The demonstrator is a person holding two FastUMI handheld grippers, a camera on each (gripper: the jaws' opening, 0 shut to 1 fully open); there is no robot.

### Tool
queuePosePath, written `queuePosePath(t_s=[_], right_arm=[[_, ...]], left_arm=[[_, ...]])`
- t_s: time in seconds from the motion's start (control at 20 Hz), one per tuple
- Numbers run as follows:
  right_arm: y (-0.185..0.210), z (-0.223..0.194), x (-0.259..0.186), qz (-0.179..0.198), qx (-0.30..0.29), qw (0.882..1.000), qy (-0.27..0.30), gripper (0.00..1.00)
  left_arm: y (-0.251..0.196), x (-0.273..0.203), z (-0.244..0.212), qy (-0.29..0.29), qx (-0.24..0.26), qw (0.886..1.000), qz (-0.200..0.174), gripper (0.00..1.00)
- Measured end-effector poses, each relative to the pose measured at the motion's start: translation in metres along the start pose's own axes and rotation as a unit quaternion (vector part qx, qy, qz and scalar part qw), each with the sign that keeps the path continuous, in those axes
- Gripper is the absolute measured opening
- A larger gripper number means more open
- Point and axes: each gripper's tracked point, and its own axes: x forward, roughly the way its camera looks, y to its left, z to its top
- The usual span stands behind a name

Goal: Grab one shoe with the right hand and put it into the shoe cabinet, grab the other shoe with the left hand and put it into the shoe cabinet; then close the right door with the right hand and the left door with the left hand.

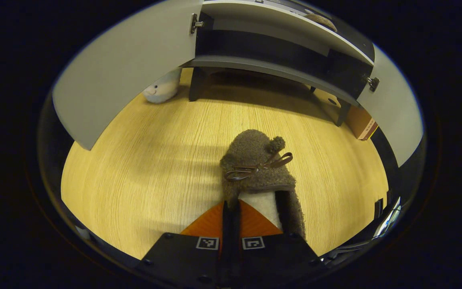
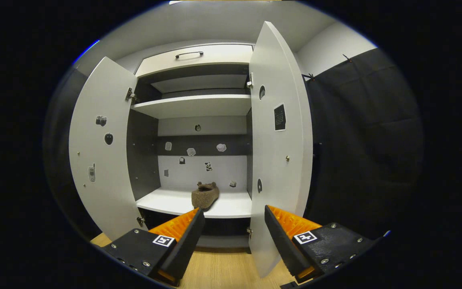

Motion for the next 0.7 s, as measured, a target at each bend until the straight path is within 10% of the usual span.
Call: queuePosePath(t_s=[0.7], right_arm=[[-0.005, -0.018, -0.02, 0.01, 0.024, 1.0, -0.007, 0.92]], left_arm=[[-0.043, -0.175, 0.134, -0.099, 0.011, 0.992, -0.071, 0.07]])
